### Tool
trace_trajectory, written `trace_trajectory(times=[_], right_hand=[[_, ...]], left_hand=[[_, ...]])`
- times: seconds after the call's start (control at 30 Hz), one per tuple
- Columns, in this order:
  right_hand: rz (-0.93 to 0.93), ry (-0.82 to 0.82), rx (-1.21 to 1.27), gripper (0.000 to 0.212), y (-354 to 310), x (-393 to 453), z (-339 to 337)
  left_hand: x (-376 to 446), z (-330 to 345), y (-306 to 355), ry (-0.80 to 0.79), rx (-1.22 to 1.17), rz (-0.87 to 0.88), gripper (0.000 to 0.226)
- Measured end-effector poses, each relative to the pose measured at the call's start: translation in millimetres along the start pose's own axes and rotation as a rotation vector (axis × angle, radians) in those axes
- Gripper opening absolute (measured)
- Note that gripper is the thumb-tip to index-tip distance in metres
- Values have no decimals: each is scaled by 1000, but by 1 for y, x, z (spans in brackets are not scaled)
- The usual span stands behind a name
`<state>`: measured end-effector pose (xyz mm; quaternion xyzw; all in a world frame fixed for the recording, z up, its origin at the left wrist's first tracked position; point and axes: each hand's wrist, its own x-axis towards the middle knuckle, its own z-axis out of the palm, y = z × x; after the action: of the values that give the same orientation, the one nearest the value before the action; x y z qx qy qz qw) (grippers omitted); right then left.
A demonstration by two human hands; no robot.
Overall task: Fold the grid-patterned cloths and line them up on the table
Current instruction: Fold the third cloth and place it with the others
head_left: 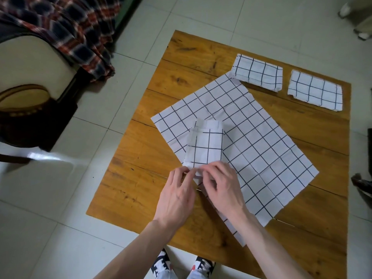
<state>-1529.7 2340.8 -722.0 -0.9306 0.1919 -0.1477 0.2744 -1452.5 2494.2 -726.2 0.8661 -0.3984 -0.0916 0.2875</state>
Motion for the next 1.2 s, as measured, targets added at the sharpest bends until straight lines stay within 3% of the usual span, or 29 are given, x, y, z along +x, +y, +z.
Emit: trace_trajectory(times=[0.13,0.3,0.4,0.53,0.7,0.83,1.0,1.1,1.2], right_hand=[[301,90,141,35,4,34,-19],[756,-15,353,67,12,93,-36],[874,-80,505,52,13,109,-41],[886,-105,465,14,11,103,-43],[1040,49,656,7,12,70,-54],[1228,231,895,12,6,39,-51],[1197,322,883,9,-7,13,-43],[1035,218,559,24,-5,4,-43],[875,220,294,47,-1,-8,-46]], left_hand=[[-2,0,-2,20,118,7,48],[-4,-2,-5,27,183,16,50],[-4,-3,-5,28,186,11,49],[-4,-4,-6,27,213,-19,46],[0,-6,-6,61,258,-82,42],[3,-6,1,62,252,-14,45],[0,4,11,-55,302,128,50],[-5,12,12,-129,337,151,56],[-8,17,11,-169,352,143,60]])
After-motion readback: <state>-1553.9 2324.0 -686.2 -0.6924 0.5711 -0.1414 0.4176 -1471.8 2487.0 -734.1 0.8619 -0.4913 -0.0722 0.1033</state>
